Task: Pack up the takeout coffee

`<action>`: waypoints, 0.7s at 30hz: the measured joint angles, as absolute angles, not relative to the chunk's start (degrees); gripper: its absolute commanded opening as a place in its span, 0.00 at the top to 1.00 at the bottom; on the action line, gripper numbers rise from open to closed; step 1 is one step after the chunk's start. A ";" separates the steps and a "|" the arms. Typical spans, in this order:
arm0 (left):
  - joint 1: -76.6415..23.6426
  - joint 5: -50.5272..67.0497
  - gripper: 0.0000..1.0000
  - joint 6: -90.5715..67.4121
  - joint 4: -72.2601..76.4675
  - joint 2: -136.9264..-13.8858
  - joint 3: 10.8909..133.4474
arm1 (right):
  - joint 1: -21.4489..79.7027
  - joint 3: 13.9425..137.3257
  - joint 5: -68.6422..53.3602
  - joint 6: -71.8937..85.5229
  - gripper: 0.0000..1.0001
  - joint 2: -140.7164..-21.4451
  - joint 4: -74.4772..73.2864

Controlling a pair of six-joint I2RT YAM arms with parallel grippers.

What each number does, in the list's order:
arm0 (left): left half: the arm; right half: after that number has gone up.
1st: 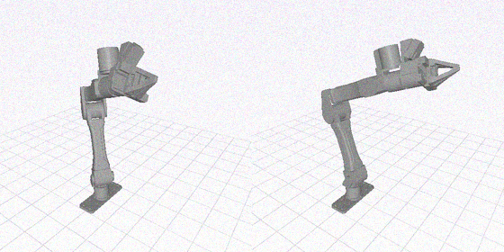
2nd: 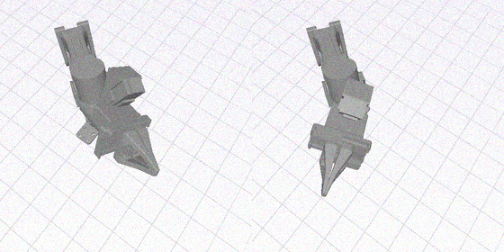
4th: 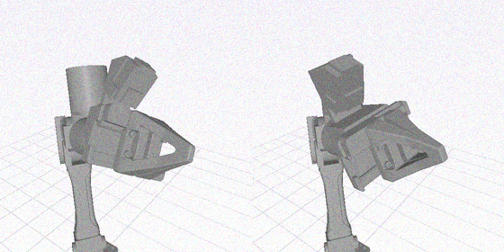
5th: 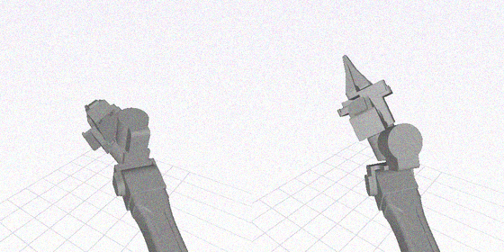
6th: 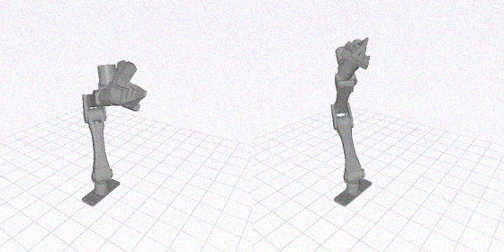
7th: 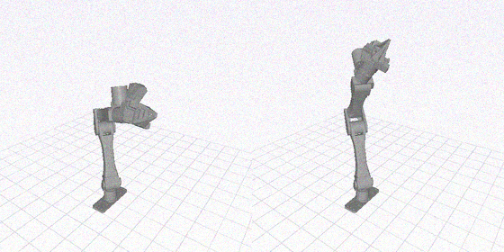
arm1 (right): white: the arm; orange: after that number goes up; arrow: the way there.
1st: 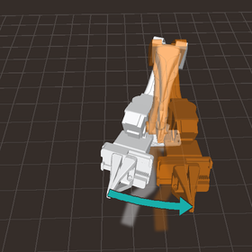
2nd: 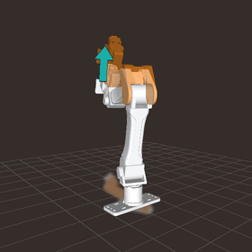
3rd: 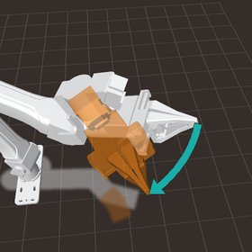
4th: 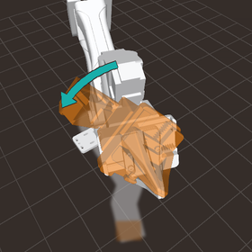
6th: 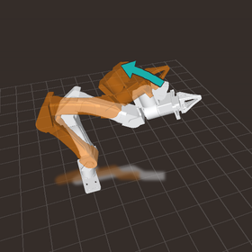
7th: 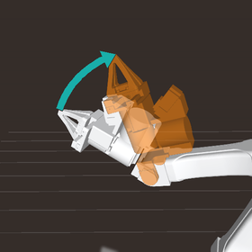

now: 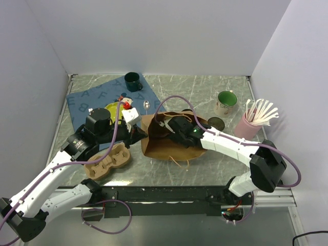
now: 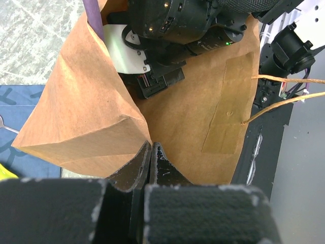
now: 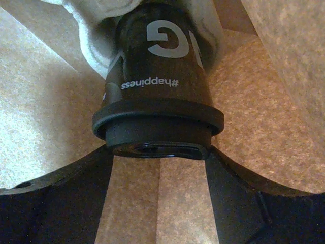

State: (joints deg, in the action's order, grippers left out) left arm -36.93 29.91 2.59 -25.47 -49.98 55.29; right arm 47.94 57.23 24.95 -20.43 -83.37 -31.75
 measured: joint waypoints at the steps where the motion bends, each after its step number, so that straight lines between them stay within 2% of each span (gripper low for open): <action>1: -36.93 29.89 0.99 2.55 -25.45 -49.98 55.29 | 47.94 57.23 24.93 -20.45 0.19 -83.33 -31.81; 5: -36.93 29.91 0.99 2.28 -24.86 -49.98 55.29 | 47.94 57.23 24.34 -20.58 0.08 -82.63 -32.95; 15: -36.95 30.20 0.99 0.99 -23.77 -50.00 55.31 | 47.72 57.23 23.44 -20.88 0.00 -79.05 -37.26; 21: -36.97 30.63 0.99 0.25 -23.81 -50.41 55.81 | 47.68 57.23 22.94 -20.82 0.00 -76.73 -39.92</action>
